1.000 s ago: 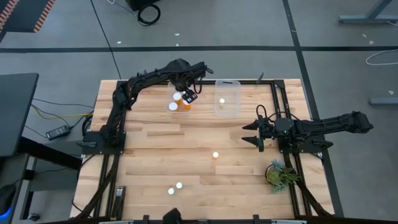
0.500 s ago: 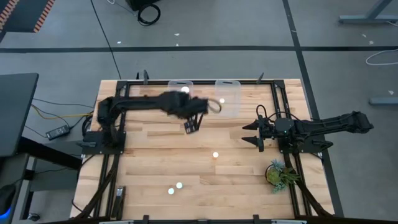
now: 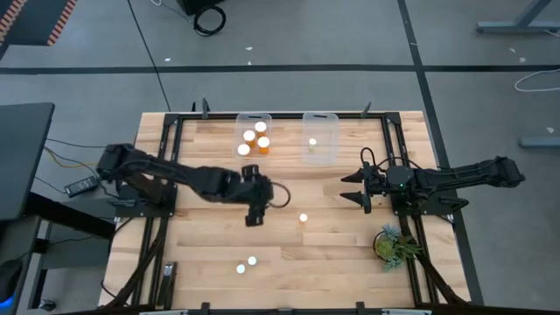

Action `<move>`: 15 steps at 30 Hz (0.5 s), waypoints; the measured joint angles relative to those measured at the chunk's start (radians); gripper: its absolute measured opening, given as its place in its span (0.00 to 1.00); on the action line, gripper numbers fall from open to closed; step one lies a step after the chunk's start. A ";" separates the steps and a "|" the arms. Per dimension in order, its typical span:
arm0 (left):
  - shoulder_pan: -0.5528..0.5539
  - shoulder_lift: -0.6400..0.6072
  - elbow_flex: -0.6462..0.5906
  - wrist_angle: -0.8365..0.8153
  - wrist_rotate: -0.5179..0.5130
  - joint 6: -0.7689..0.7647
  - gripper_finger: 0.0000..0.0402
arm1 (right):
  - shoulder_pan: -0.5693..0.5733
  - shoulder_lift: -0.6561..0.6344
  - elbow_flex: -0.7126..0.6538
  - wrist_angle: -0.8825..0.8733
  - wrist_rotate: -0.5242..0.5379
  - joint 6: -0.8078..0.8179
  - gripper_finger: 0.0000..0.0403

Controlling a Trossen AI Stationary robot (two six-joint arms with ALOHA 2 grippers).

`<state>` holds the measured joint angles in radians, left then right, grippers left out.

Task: Pick and place medicine bottles into bin by pill shape (circle, oval)
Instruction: Put the small orange pill bottle into the left transparent bin

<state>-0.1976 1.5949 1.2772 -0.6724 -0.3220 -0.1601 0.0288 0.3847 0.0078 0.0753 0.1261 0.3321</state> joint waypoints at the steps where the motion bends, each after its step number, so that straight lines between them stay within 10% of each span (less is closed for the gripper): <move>1: -0.015 -0.009 -0.018 0.016 -0.001 0.014 0.73 | 0.000 0.000 0.000 0.000 0.000 0.000 0.76; 15: -0.214 -0.042 -0.209 0.160 -0.151 0.168 0.73 | 0.000 0.000 0.000 0.000 0.000 0.000 0.76</move>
<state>-0.4112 1.5532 1.0686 -0.5121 -0.4727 0.0082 0.0291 0.3847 0.0082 0.0750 0.1261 0.3324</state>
